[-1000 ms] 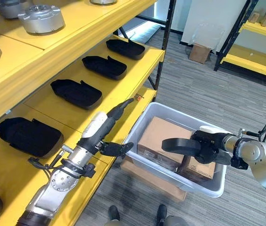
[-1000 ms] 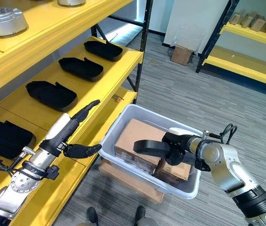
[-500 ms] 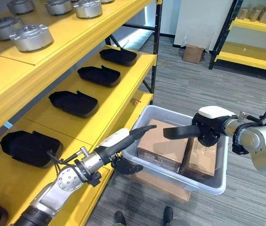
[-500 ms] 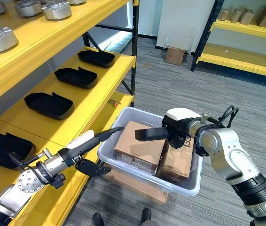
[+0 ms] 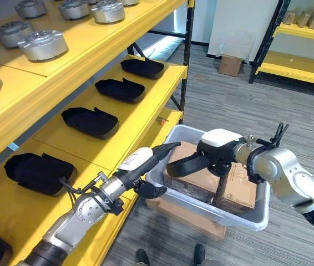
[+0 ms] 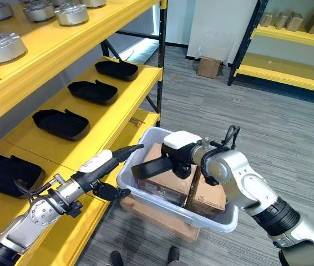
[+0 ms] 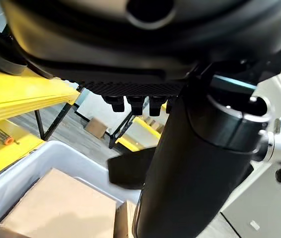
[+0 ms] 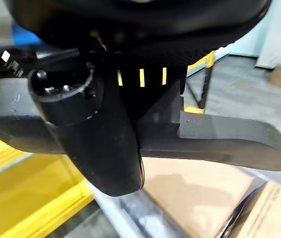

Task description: Move parts from the plastic box to the shelf.

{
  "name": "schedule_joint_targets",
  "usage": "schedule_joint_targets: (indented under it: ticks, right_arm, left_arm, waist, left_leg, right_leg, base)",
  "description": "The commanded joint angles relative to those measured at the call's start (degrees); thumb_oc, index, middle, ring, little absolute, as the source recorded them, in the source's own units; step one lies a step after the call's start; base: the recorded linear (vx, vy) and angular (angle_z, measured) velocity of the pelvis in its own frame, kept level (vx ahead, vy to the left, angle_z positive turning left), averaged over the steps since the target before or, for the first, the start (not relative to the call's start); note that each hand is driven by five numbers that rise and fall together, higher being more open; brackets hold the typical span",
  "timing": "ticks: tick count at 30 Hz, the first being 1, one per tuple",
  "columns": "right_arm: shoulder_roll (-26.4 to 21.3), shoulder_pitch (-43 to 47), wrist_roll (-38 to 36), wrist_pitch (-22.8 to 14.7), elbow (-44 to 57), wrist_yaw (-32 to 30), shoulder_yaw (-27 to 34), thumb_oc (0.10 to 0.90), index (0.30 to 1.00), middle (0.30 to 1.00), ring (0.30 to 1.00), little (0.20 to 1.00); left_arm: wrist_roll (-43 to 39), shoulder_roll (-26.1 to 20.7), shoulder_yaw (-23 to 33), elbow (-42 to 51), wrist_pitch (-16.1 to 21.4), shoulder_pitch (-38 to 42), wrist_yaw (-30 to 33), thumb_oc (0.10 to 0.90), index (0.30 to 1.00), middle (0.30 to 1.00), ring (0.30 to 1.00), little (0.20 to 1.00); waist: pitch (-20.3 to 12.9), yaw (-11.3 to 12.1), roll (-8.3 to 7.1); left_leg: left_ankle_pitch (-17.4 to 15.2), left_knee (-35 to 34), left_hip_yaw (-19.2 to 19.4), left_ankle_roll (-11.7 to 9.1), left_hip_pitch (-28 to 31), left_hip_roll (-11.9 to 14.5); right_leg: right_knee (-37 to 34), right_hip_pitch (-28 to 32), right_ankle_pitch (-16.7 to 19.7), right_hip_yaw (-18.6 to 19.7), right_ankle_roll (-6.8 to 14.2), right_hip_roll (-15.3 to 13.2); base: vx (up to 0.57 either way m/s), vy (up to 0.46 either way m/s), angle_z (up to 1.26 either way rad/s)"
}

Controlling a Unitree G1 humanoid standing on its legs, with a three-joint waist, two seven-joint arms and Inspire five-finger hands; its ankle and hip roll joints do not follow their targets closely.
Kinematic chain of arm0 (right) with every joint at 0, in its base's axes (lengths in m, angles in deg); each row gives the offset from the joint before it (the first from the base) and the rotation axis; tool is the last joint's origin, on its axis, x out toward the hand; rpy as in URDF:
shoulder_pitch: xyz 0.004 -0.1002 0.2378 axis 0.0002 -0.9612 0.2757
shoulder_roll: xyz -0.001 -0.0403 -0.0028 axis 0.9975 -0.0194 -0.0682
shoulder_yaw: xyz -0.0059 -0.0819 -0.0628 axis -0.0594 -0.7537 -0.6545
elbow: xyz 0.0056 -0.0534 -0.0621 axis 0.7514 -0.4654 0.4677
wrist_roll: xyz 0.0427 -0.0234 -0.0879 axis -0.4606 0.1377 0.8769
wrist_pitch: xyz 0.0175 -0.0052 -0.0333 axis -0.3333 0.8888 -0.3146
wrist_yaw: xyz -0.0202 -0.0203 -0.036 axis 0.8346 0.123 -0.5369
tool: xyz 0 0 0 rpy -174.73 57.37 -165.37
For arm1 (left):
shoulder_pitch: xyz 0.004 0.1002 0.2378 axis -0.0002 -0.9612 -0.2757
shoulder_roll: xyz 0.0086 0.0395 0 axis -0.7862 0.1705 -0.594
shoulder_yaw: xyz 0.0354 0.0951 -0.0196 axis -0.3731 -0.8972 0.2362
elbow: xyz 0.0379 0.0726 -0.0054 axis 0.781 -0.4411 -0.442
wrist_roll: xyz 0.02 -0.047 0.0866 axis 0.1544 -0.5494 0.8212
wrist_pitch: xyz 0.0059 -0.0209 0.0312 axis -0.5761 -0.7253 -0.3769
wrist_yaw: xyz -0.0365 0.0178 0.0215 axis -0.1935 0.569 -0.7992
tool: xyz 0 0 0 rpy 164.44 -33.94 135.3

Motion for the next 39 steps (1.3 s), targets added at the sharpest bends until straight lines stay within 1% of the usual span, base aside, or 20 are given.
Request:
schedule_joint_targets:
  ticks: [1, 7, 10, 12, 13, 14, 16, 18, 20, 24, 29, 33, 35, 36, 39]
  right_arm:
    - [0.9, 8.0, 2.4, 1.1, -1.0, -3.1, 1.4, 0.4, 0.3, 0.3, 0.3, 0.3]
    - [2.8, 6.5, 2.0, 1.7, -3.5, -3.6, 0.4, 0.4, 0.3, 0.3, 0.3, 0.3]
    - [5.0, 6.2, 0.7, 1.9, -5.8, -5.1, -0.4, 0.4, 0.3, 0.3, 0.3, 0.3]
    - [7.1, 6.2, 1.6, 1.7, -7.8, -7.4, -1.1, 0.4, 0.3, 0.3, 0.3, 0.3]
    - [7.5, 6.3, 1.6, 1.5, -8.2, -7.8, -1.2, 0.4, 0.3, 0.3, 0.3, 0.3]
    - [8.8, 6.6, 1.7, 1.3, -9.8, -9.2, -1.8, 0.4, 0.3, 0.3, 0.3, 0.3]
    - [9.2, 6.8, 1.9, 1.2, -10.4, -10.3, -2.0, 0.4, 0.3, 0.3, 0.3, 0.3]
    - [10.0, 7.2, 1.3, 1.0, -11.6, -12.4, -2.0, 0.4, 0.3, 0.3, 0.3, 0.3]
    - [10.6, 7.7, 0.4, 1.0, -12.5, -14.0, -2.1, 0.4, 0.3, 0.3, 0.3, 0.3]
    - [12.2, 8.4, -0.7, -0.2, -14.9, -17.3, -1.4, 0.4, 0.3, 0.3, 0.3, 0.3]
    - [13.2, 8.6, 0.4, -1.6, -15.6, -19.3, -1.2, 0.4, 0.3, 0.3, 0.3, 0.3]
    - [13.4, 9.0, 1.2, -2.9, -16.0, -19.8, -1.4, 0.4, 0.3, 0.3, 0.3, 0.3]
    - [13.3, 9.2, 0.9, -3.4, -16.2, -20.3, -1.6, 0.4, 0.3, 0.3, 0.3, 0.3]
    - [13.1, 9.2, 0.7, -4.0, -16.1, -20.7, -1.7, 0.4, 0.3, 0.3, 0.3, 0.3]
    - [13.2, 9.2, 0.5, -4.8, -16.0, -20.8, -1.9, 0.4, 0.3, 0.3, 0.3, 0.3]
  left_arm:
    - [1.0, -1.1, 0.5, 1.6, 1.1, 5.8, 4.9, 0.9, 1.0, 1.0, 1.0, 1.0]
    - [1.4, -0.4, 1.1, 2.1, 1.7, 5.4, 5.9, 0.9, 1.0, 1.0, 1.0, 1.0]
    - [0.5, 0.6, 1.2, 1.9, 1.0, 5.6, 5.6, 0.9, 1.0, 1.0, 1.0, 1.0]
    - [0.1, 1.4, 0.7, 1.6, 0.5, 6.2, 3.9, 0.9, 1.0, 1.0, 1.0, 1.0]
    - [-0.1, 1.5, 0.5, 1.6, 0.3, 6.3, 3.5, 0.9, 1.0, 1.0, 1.0, 1.0]
    - [0.6, 1.9, -0.3, 1.2, -0.5, 6.4, 3.1, 0.9, 1.0, 1.0, 1.0, 1.0]
    - [0.8, 1.9, -0.9, 1.0, -0.6, 6.5, 3.3, 0.9, 1.0, 1.0, 1.0, 1.0]
    - [1.5, 2.0, -1.6, 0.6, -1.5, 6.5, 4.5, 0.9, 1.0, 1.0, 1.0, 1.0]
    - [0.3, 2.0, -1.9, -0.3, -2.5, 7.1, 4.9, 0.9, 1.0, 1.0, 1.0, 1.0]
    - [-0.4, 2.5, -2.2, -1.3, -2.5, 8.1, 2.9, 0.9, 1.0, 1.0, 1.0, 1.0]
    - [-0.9, 2.9, -3.0, -1.6, -1.3, 8.2, 3.2, 0.9, 1.0, 1.0, 1.0, 1.0]
    - [-0.3, 3.1, -3.4, -2.5, -3.2, 8.3, 3.6, 0.9, 1.0, 1.0, 1.0, 1.0]
    - [-0.2, 3.0, -3.8, -3.2, -2.7, 8.4, 4.6, 0.9, 1.0, 1.0, 1.0, 1.0]
    - [-1.1, 3.2, -3.7, -3.7, -1.7, 8.3, 6.3, 0.9, 1.0, 1.0, 1.0, 1.0]
    - [-0.2, 3.6, -3.5, -3.9, -1.9, 8.4, 7.9, 0.9, 1.0, 1.0, 1.0, 1.0]
  waist:
    - [-3.9, 0.6, -3.09]
    - [-3.8, 1.1, -3.13]
    - [-3.7, 1.4, -3.27]
    - [-3.5, 1.7, -3.1]
    - [-3.5, 1.8, -3.06]
    - [-3.4, 2.0, -2.9]
    - [-3.4, 2.0, -2.84]
    - [-3.5, 2.0, -2.71]
    - [-3.5, 2.0, -2.54]
    - [-3.3, 2.3, -2.21]
    - [-3.4, 2.4, -1.9]
    - [-3.6, 2.4, -1.79]
    - [-3.6, 2.4, -1.82]
    - [-3.6, 2.5, -1.87]
    - [-3.6, 2.7, -1.93]
  left_leg:
    - [-5.2, -0.5, -2.6, -2.0, 3.8, 2.0]
    - [-5.2, -0.5, -3.0, -1.9, 3.8, 2.0]
    - [-5.2, -0.5, -3.2, -2.1, 3.6, 2.1]
    - [-5.1, -0.5, -3.5, -2.0, 3.5, 2.2]
    - [-5.1, -0.5, -3.6, -2.0, 3.5, 2.2]
    - [-5.0, -0.5, -3.7, -2.1, 3.4, 2.2]
    - [-5.0, -0.5, -3.7, -2.1, 3.5, 2.2]
    - [-5.0, -0.5, -3.7, -2.1, 3.5, 2.3]
    - [-5.0, -0.5, -3.8, -2.1, 3.5, 2.3]
    - [-4.9, -0.5, -4.1, -2.1, 3.3, 2.4]
    - [-4.9, -0.5, -4.2, -2.1, 3.2, 2.3]
    - [-4.9, -0.5, -4.4, -2.1, 3.2, 2.3]
    - [-5.0, -0.5, -4.3, -2.1, 3.2, 2.2]
    - [-5.0, -0.5, -4.3, -2.1, 3.2, 2.3]
    - [-5.0, -0.5, -4.4, -2.0, 3.2, 2.2]
  right_leg:
    - [1.9, 2.2, -4.8, 3.2, 5.2, -3.6]
    - [1.7, 2.4, -4.8, 2.9, 5.1, -3.7]
    - [1.6, 2.4, -4.8, 2.7, 5.0, -3.6]
    - [1.8, 2.3, -4.9, 2.5, 4.8, -3.6]
    - [1.8, 2.3, -4.9, 2.4, 4.8, -3.6]
    - [1.8, 2.4, -5.0, 2.3, 4.7, -3.6]
    - [1.8, 2.5, -5.0, 2.2, 4.7, -3.6]
    - [1.8, 2.6, -5.1, 2.2, 4.7, -3.6]
    - [1.9, 2.5, -5.2, 2.2, 4.7, -3.6]
    - [1.7, 2.5, -5.1, 1.9, 4.6, -3.7]
    - [1.9, 2.5, -5.3, 1.8, 4.5, -3.7]
    - [1.9, 2.6, -5.4, 1.8, 4.5, -3.7]
    - [2.0, 2.6, -5.5, 1.8, 4.5, -3.7]
    - [2.2, 2.6, -5.6, 1.7, 4.5, -3.7]
    - [2.4, 2.6, -5.7, 1.6, 4.4, -3.7]
  base:
    - [0.0, 0.0, 0.0]
    - [-0.01, -0.01, 0.04]
    - [-0.01, -0.006, 0.0]
    - [-0.05, -0.016, 0.03]
    - [-0.05, -0.015, 0.08]
    - [-0.03, -0.01, 0.08]
    - [-0.01, -0.004, 0.03]
    - [0.0, 0.0, 0.0]
    - [0.0, 0.0, 0.0]
    - [0.0, 0.0, 0.0]
    - [0.0, 0.0, 0.0]
    - [0.0, 0.0, 0.0]
    - [0.0, 0.0, 0.0]
    - [0.0, 0.0, 0.0]
    - [0.0, 0.0, 0.0]
